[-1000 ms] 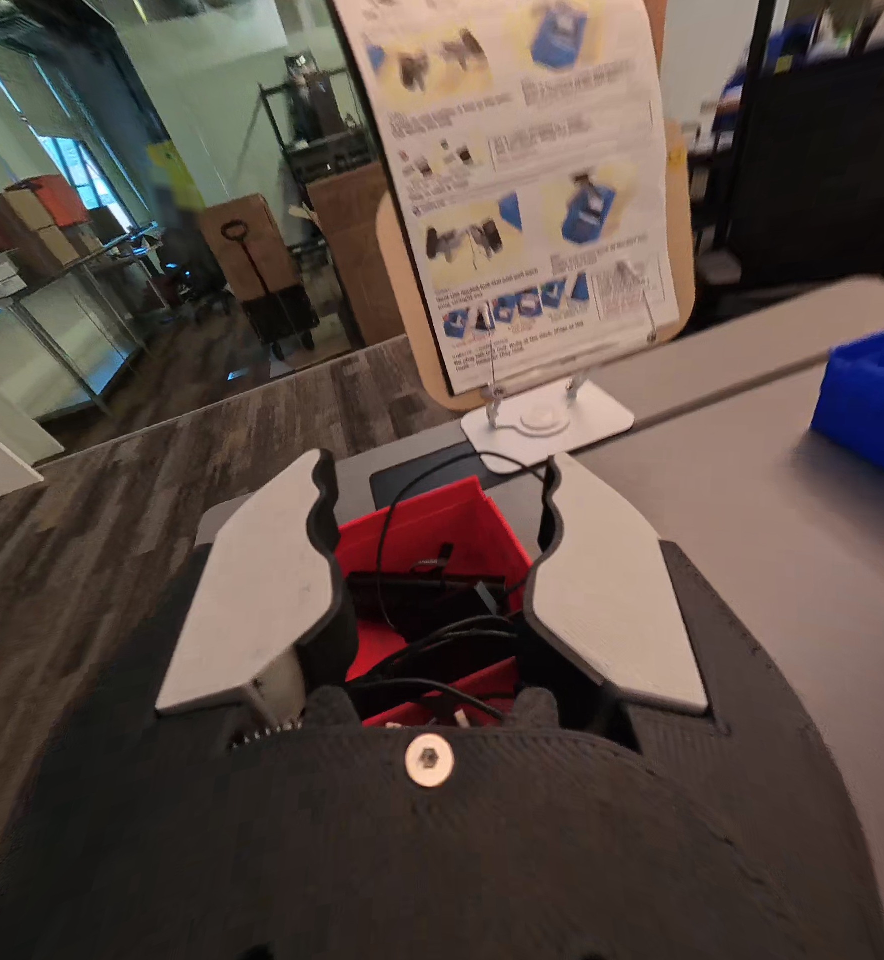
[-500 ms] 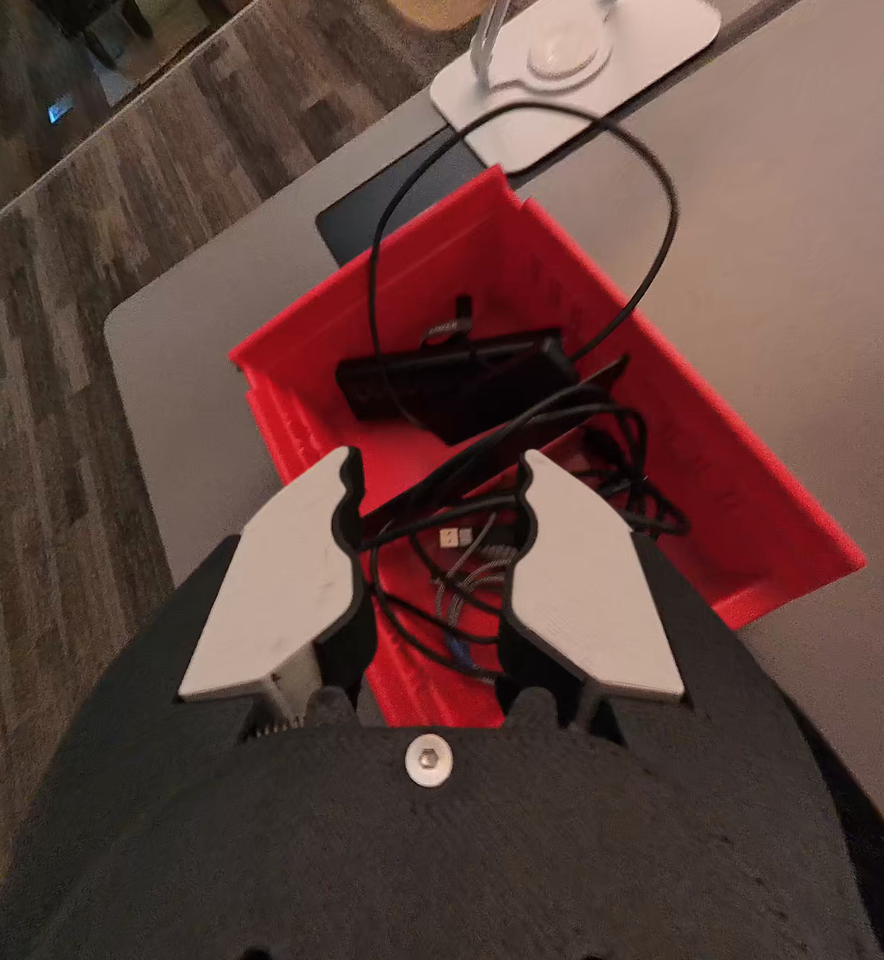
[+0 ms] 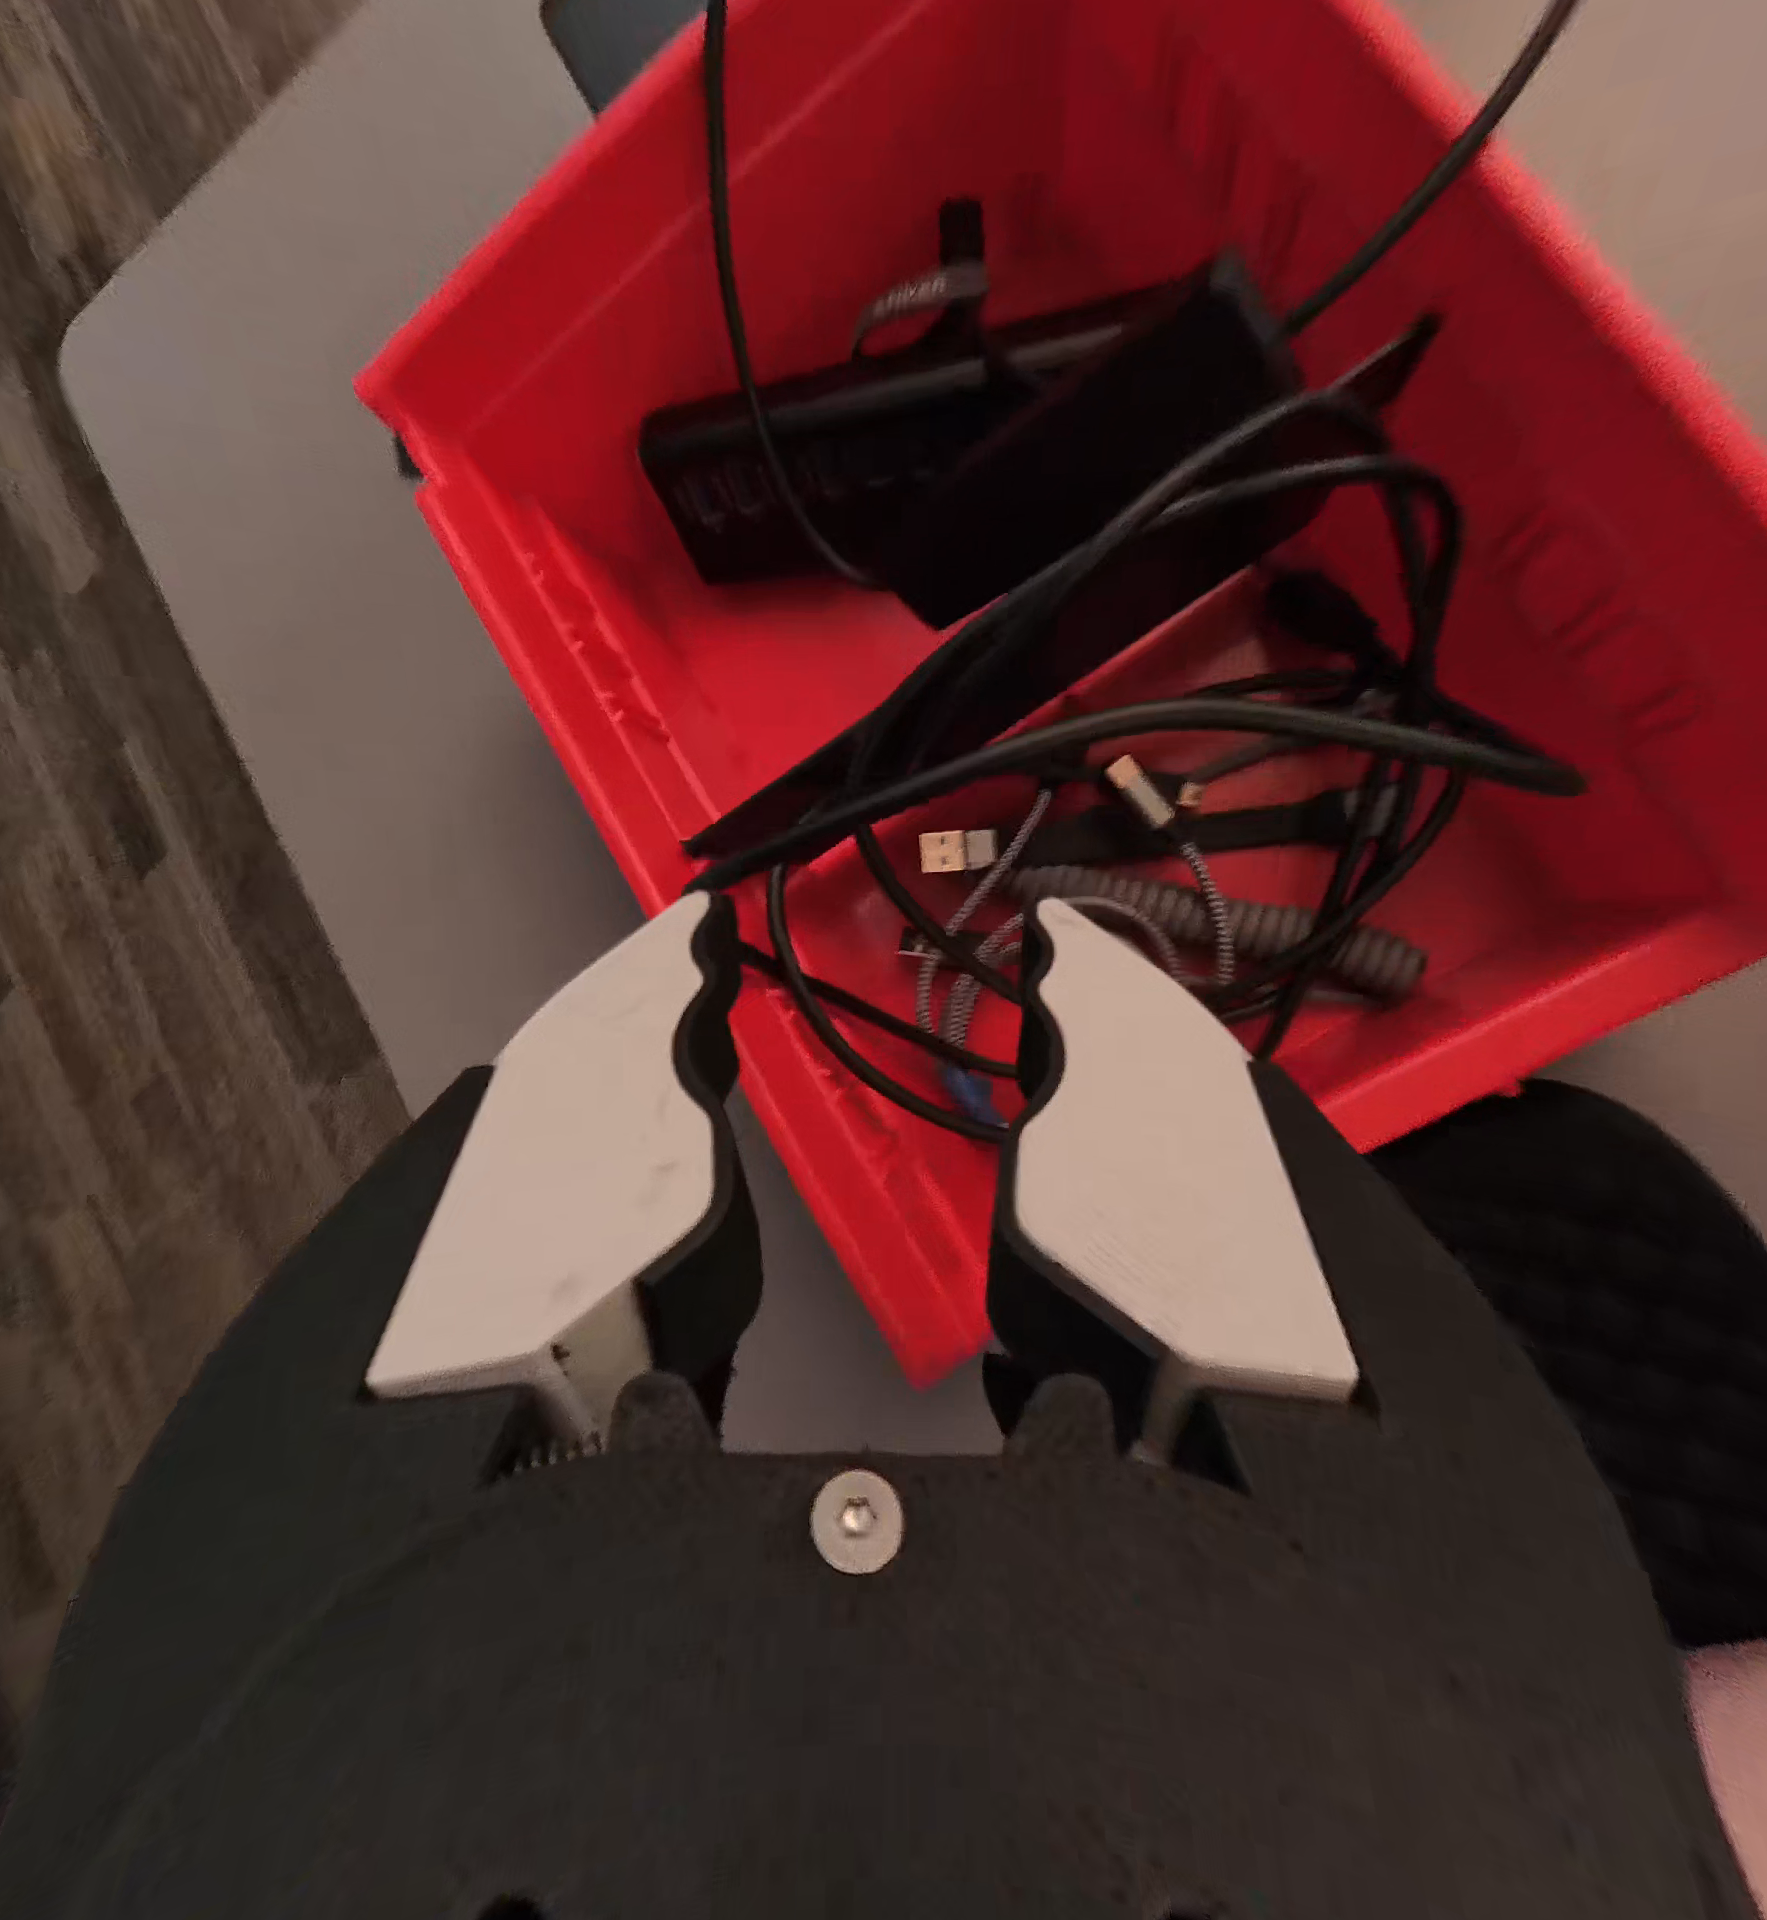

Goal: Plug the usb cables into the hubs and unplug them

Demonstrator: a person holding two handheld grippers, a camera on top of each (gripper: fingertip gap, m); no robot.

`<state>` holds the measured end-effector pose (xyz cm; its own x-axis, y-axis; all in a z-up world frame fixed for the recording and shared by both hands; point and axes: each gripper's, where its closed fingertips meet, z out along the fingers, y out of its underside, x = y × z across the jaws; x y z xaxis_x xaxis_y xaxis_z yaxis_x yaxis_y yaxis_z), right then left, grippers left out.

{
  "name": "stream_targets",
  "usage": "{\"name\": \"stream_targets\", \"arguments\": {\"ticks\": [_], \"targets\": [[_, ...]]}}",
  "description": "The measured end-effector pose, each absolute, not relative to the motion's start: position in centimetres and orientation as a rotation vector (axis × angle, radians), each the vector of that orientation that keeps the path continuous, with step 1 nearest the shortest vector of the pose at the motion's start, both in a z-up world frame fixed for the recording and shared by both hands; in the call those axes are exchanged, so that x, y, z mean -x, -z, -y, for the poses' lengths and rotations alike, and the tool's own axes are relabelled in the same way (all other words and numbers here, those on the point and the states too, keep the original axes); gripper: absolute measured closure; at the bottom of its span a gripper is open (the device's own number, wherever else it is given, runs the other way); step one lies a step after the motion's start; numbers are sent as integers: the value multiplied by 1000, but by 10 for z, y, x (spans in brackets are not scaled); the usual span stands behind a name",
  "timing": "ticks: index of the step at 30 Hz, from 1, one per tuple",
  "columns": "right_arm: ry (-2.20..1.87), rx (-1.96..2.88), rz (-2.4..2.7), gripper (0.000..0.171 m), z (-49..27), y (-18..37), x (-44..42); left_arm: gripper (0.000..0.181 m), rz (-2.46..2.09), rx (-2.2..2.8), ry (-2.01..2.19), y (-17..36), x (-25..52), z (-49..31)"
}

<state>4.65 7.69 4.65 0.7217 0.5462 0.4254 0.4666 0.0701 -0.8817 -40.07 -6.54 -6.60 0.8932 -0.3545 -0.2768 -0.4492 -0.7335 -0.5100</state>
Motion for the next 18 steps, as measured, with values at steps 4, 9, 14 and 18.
{"name": "stream_targets", "arguments": {"ticks": [4,9,14,18], "targets": [[-66,1550,843,98,-75,-51,-52,129,-577,2463,-268,71,407,54],[-64,1550,826,98,-76,-54,-60,128,-563,2420,-362,61,412,48],[-51,1551,823,98,-78,-56,-66,134,-658,2228,-341,18,376,52],[-62,1562,822,98,-79,-54,-68,135,-694,1960,-144,-23,331,40]]}}
